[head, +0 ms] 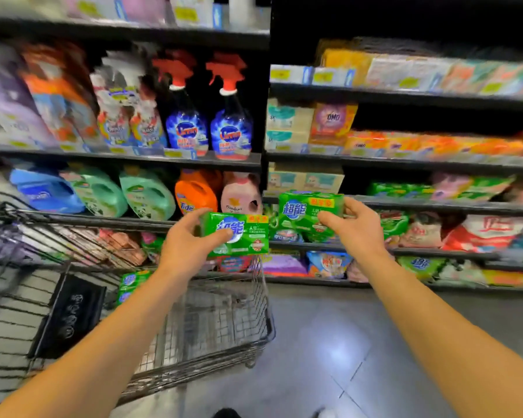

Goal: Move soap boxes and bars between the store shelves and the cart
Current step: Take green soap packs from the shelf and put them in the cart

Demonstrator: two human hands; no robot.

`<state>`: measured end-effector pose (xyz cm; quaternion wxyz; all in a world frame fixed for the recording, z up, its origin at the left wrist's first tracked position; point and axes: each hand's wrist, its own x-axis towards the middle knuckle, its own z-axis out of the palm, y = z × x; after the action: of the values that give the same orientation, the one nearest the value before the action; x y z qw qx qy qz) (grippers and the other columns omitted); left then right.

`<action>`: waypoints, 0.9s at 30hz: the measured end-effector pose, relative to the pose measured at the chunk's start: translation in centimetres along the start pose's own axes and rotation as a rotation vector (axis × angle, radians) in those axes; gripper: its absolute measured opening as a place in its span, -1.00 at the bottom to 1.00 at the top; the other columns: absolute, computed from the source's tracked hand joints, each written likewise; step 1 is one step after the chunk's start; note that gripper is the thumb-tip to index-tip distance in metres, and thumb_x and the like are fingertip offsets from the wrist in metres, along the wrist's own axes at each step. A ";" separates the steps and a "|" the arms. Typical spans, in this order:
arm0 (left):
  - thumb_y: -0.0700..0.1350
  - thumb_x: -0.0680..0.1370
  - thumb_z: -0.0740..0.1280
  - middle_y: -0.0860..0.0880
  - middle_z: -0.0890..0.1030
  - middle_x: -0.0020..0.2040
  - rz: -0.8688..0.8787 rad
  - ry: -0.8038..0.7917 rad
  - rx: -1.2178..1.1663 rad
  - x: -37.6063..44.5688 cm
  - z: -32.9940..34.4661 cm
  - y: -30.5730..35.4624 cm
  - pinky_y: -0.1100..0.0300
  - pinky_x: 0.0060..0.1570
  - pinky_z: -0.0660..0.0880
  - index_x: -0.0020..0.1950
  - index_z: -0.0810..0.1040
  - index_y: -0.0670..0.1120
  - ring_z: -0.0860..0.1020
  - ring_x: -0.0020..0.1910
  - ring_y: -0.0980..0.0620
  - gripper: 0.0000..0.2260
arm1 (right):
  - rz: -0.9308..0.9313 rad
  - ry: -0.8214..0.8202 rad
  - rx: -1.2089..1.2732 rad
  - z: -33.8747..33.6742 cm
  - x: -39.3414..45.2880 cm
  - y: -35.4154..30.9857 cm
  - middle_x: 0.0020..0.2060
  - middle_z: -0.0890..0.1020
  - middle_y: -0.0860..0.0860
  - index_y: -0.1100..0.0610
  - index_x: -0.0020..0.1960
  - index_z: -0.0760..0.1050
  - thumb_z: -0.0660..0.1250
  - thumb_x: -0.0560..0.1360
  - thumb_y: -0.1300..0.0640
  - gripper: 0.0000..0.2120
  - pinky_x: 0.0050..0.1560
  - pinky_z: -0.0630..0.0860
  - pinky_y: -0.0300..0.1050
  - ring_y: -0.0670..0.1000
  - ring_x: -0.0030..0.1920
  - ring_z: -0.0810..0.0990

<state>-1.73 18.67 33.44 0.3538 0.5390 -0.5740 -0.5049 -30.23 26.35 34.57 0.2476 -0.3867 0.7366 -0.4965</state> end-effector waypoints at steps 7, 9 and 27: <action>-0.15 0.42 0.54 0.17 0.60 -0.02 0.137 0.075 -0.020 0.2 10.9 7.0 0.28 -0.06 0.55 0.24 0.52 0.12 0.55 -0.16 0.44 -0.56 | -0.038 -0.022 0.074 -12.7 4.6 0.1 -0.02 0.65 -0.17 0.01 0.19 0.57 0.54 0.43 0.12 -0.64 0.00 0.50 -0.33 -0.17 0.02 0.63; -0.17 0.42 0.53 0.11 0.63 -0.04 0.152 0.092 -0.072 0.5 12.7 8.7 0.41 -0.23 0.53 0.26 0.53 0.06 0.59 -0.18 0.39 -0.55 | -0.090 -0.042 0.047 -15.3 6.0 -0.2 -0.15 0.61 -0.25 -0.08 -0.02 0.52 0.52 0.43 0.22 -0.71 -0.16 0.44 -0.52 -0.39 -0.16 0.59; 0.03 0.41 0.53 0.07 0.59 0.12 0.445 0.433 -0.008 13.3 17.7 21.2 0.03 0.13 0.54 0.35 0.39 0.15 0.59 0.10 0.06 -0.44 | -0.278 0.005 -0.080 -18.1 18.6 -4.6 0.18 0.63 -0.14 -0.02 0.41 0.44 0.56 0.34 -0.11 -0.31 0.25 0.55 0.06 -0.10 0.19 0.58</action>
<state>-26.35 7.23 47.76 0.5720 0.4934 -0.5872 -0.2908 -53.01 20.00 46.13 0.1590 -0.4932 0.6959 -0.4971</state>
